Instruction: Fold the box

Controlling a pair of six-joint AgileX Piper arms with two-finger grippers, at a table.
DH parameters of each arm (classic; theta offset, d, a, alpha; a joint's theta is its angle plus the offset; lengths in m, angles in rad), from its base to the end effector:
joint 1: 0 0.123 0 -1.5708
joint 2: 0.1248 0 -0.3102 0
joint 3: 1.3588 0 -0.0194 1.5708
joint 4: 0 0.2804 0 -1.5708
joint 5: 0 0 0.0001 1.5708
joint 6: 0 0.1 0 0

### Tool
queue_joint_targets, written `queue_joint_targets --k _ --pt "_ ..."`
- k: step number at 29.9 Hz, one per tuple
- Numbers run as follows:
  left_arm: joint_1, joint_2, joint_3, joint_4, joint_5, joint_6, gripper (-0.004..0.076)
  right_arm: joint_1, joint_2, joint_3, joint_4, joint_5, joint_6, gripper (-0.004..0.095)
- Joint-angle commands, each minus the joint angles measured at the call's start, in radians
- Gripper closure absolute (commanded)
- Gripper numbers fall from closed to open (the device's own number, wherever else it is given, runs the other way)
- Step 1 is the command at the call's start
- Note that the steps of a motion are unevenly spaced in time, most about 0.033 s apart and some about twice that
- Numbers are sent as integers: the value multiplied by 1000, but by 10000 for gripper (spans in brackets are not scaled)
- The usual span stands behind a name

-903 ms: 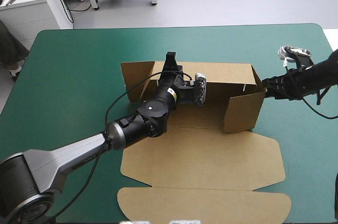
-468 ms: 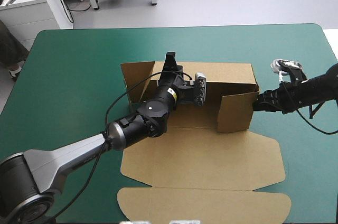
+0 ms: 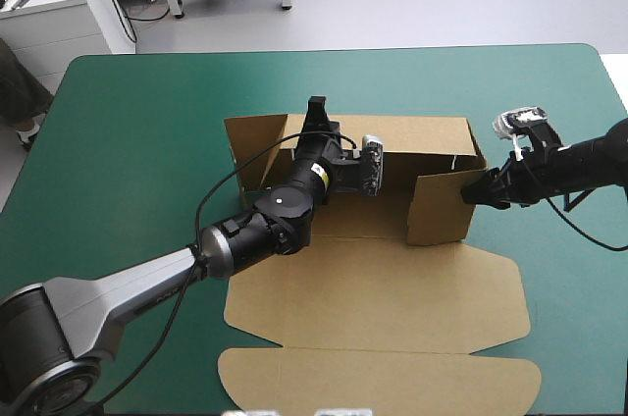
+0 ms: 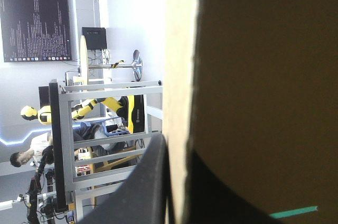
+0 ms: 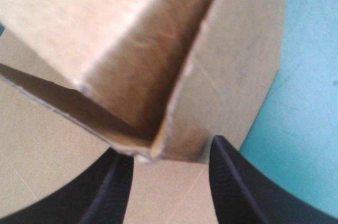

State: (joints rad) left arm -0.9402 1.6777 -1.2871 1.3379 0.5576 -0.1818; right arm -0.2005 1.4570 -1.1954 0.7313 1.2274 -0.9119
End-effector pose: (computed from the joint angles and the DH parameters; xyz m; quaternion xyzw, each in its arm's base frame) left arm 0.2904 -0.3103 0.3226 0.6247 0.5429 0.2703 0.4918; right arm 0.3103 0.0011 0.3288 -0.2383 0.9042 0.2519 0.2494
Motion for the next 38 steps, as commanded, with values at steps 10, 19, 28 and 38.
queue_joint_targets --k 10,19,28,38 --pt "-6 -42 -30 5 -9 -17 734 52 94 -24 98 6 -78 485" --pt "-6 -42 -30 4 -7 -19 734 87 133 -24 113 -164 -78 486" --pt "-6 -42 -30 4 -9 -19 734 87 133 -24 197 -257 -92 486" --pt "-6 -42 -30 4 -9 -19 734 87 133 -26 289 -352 -161 614"
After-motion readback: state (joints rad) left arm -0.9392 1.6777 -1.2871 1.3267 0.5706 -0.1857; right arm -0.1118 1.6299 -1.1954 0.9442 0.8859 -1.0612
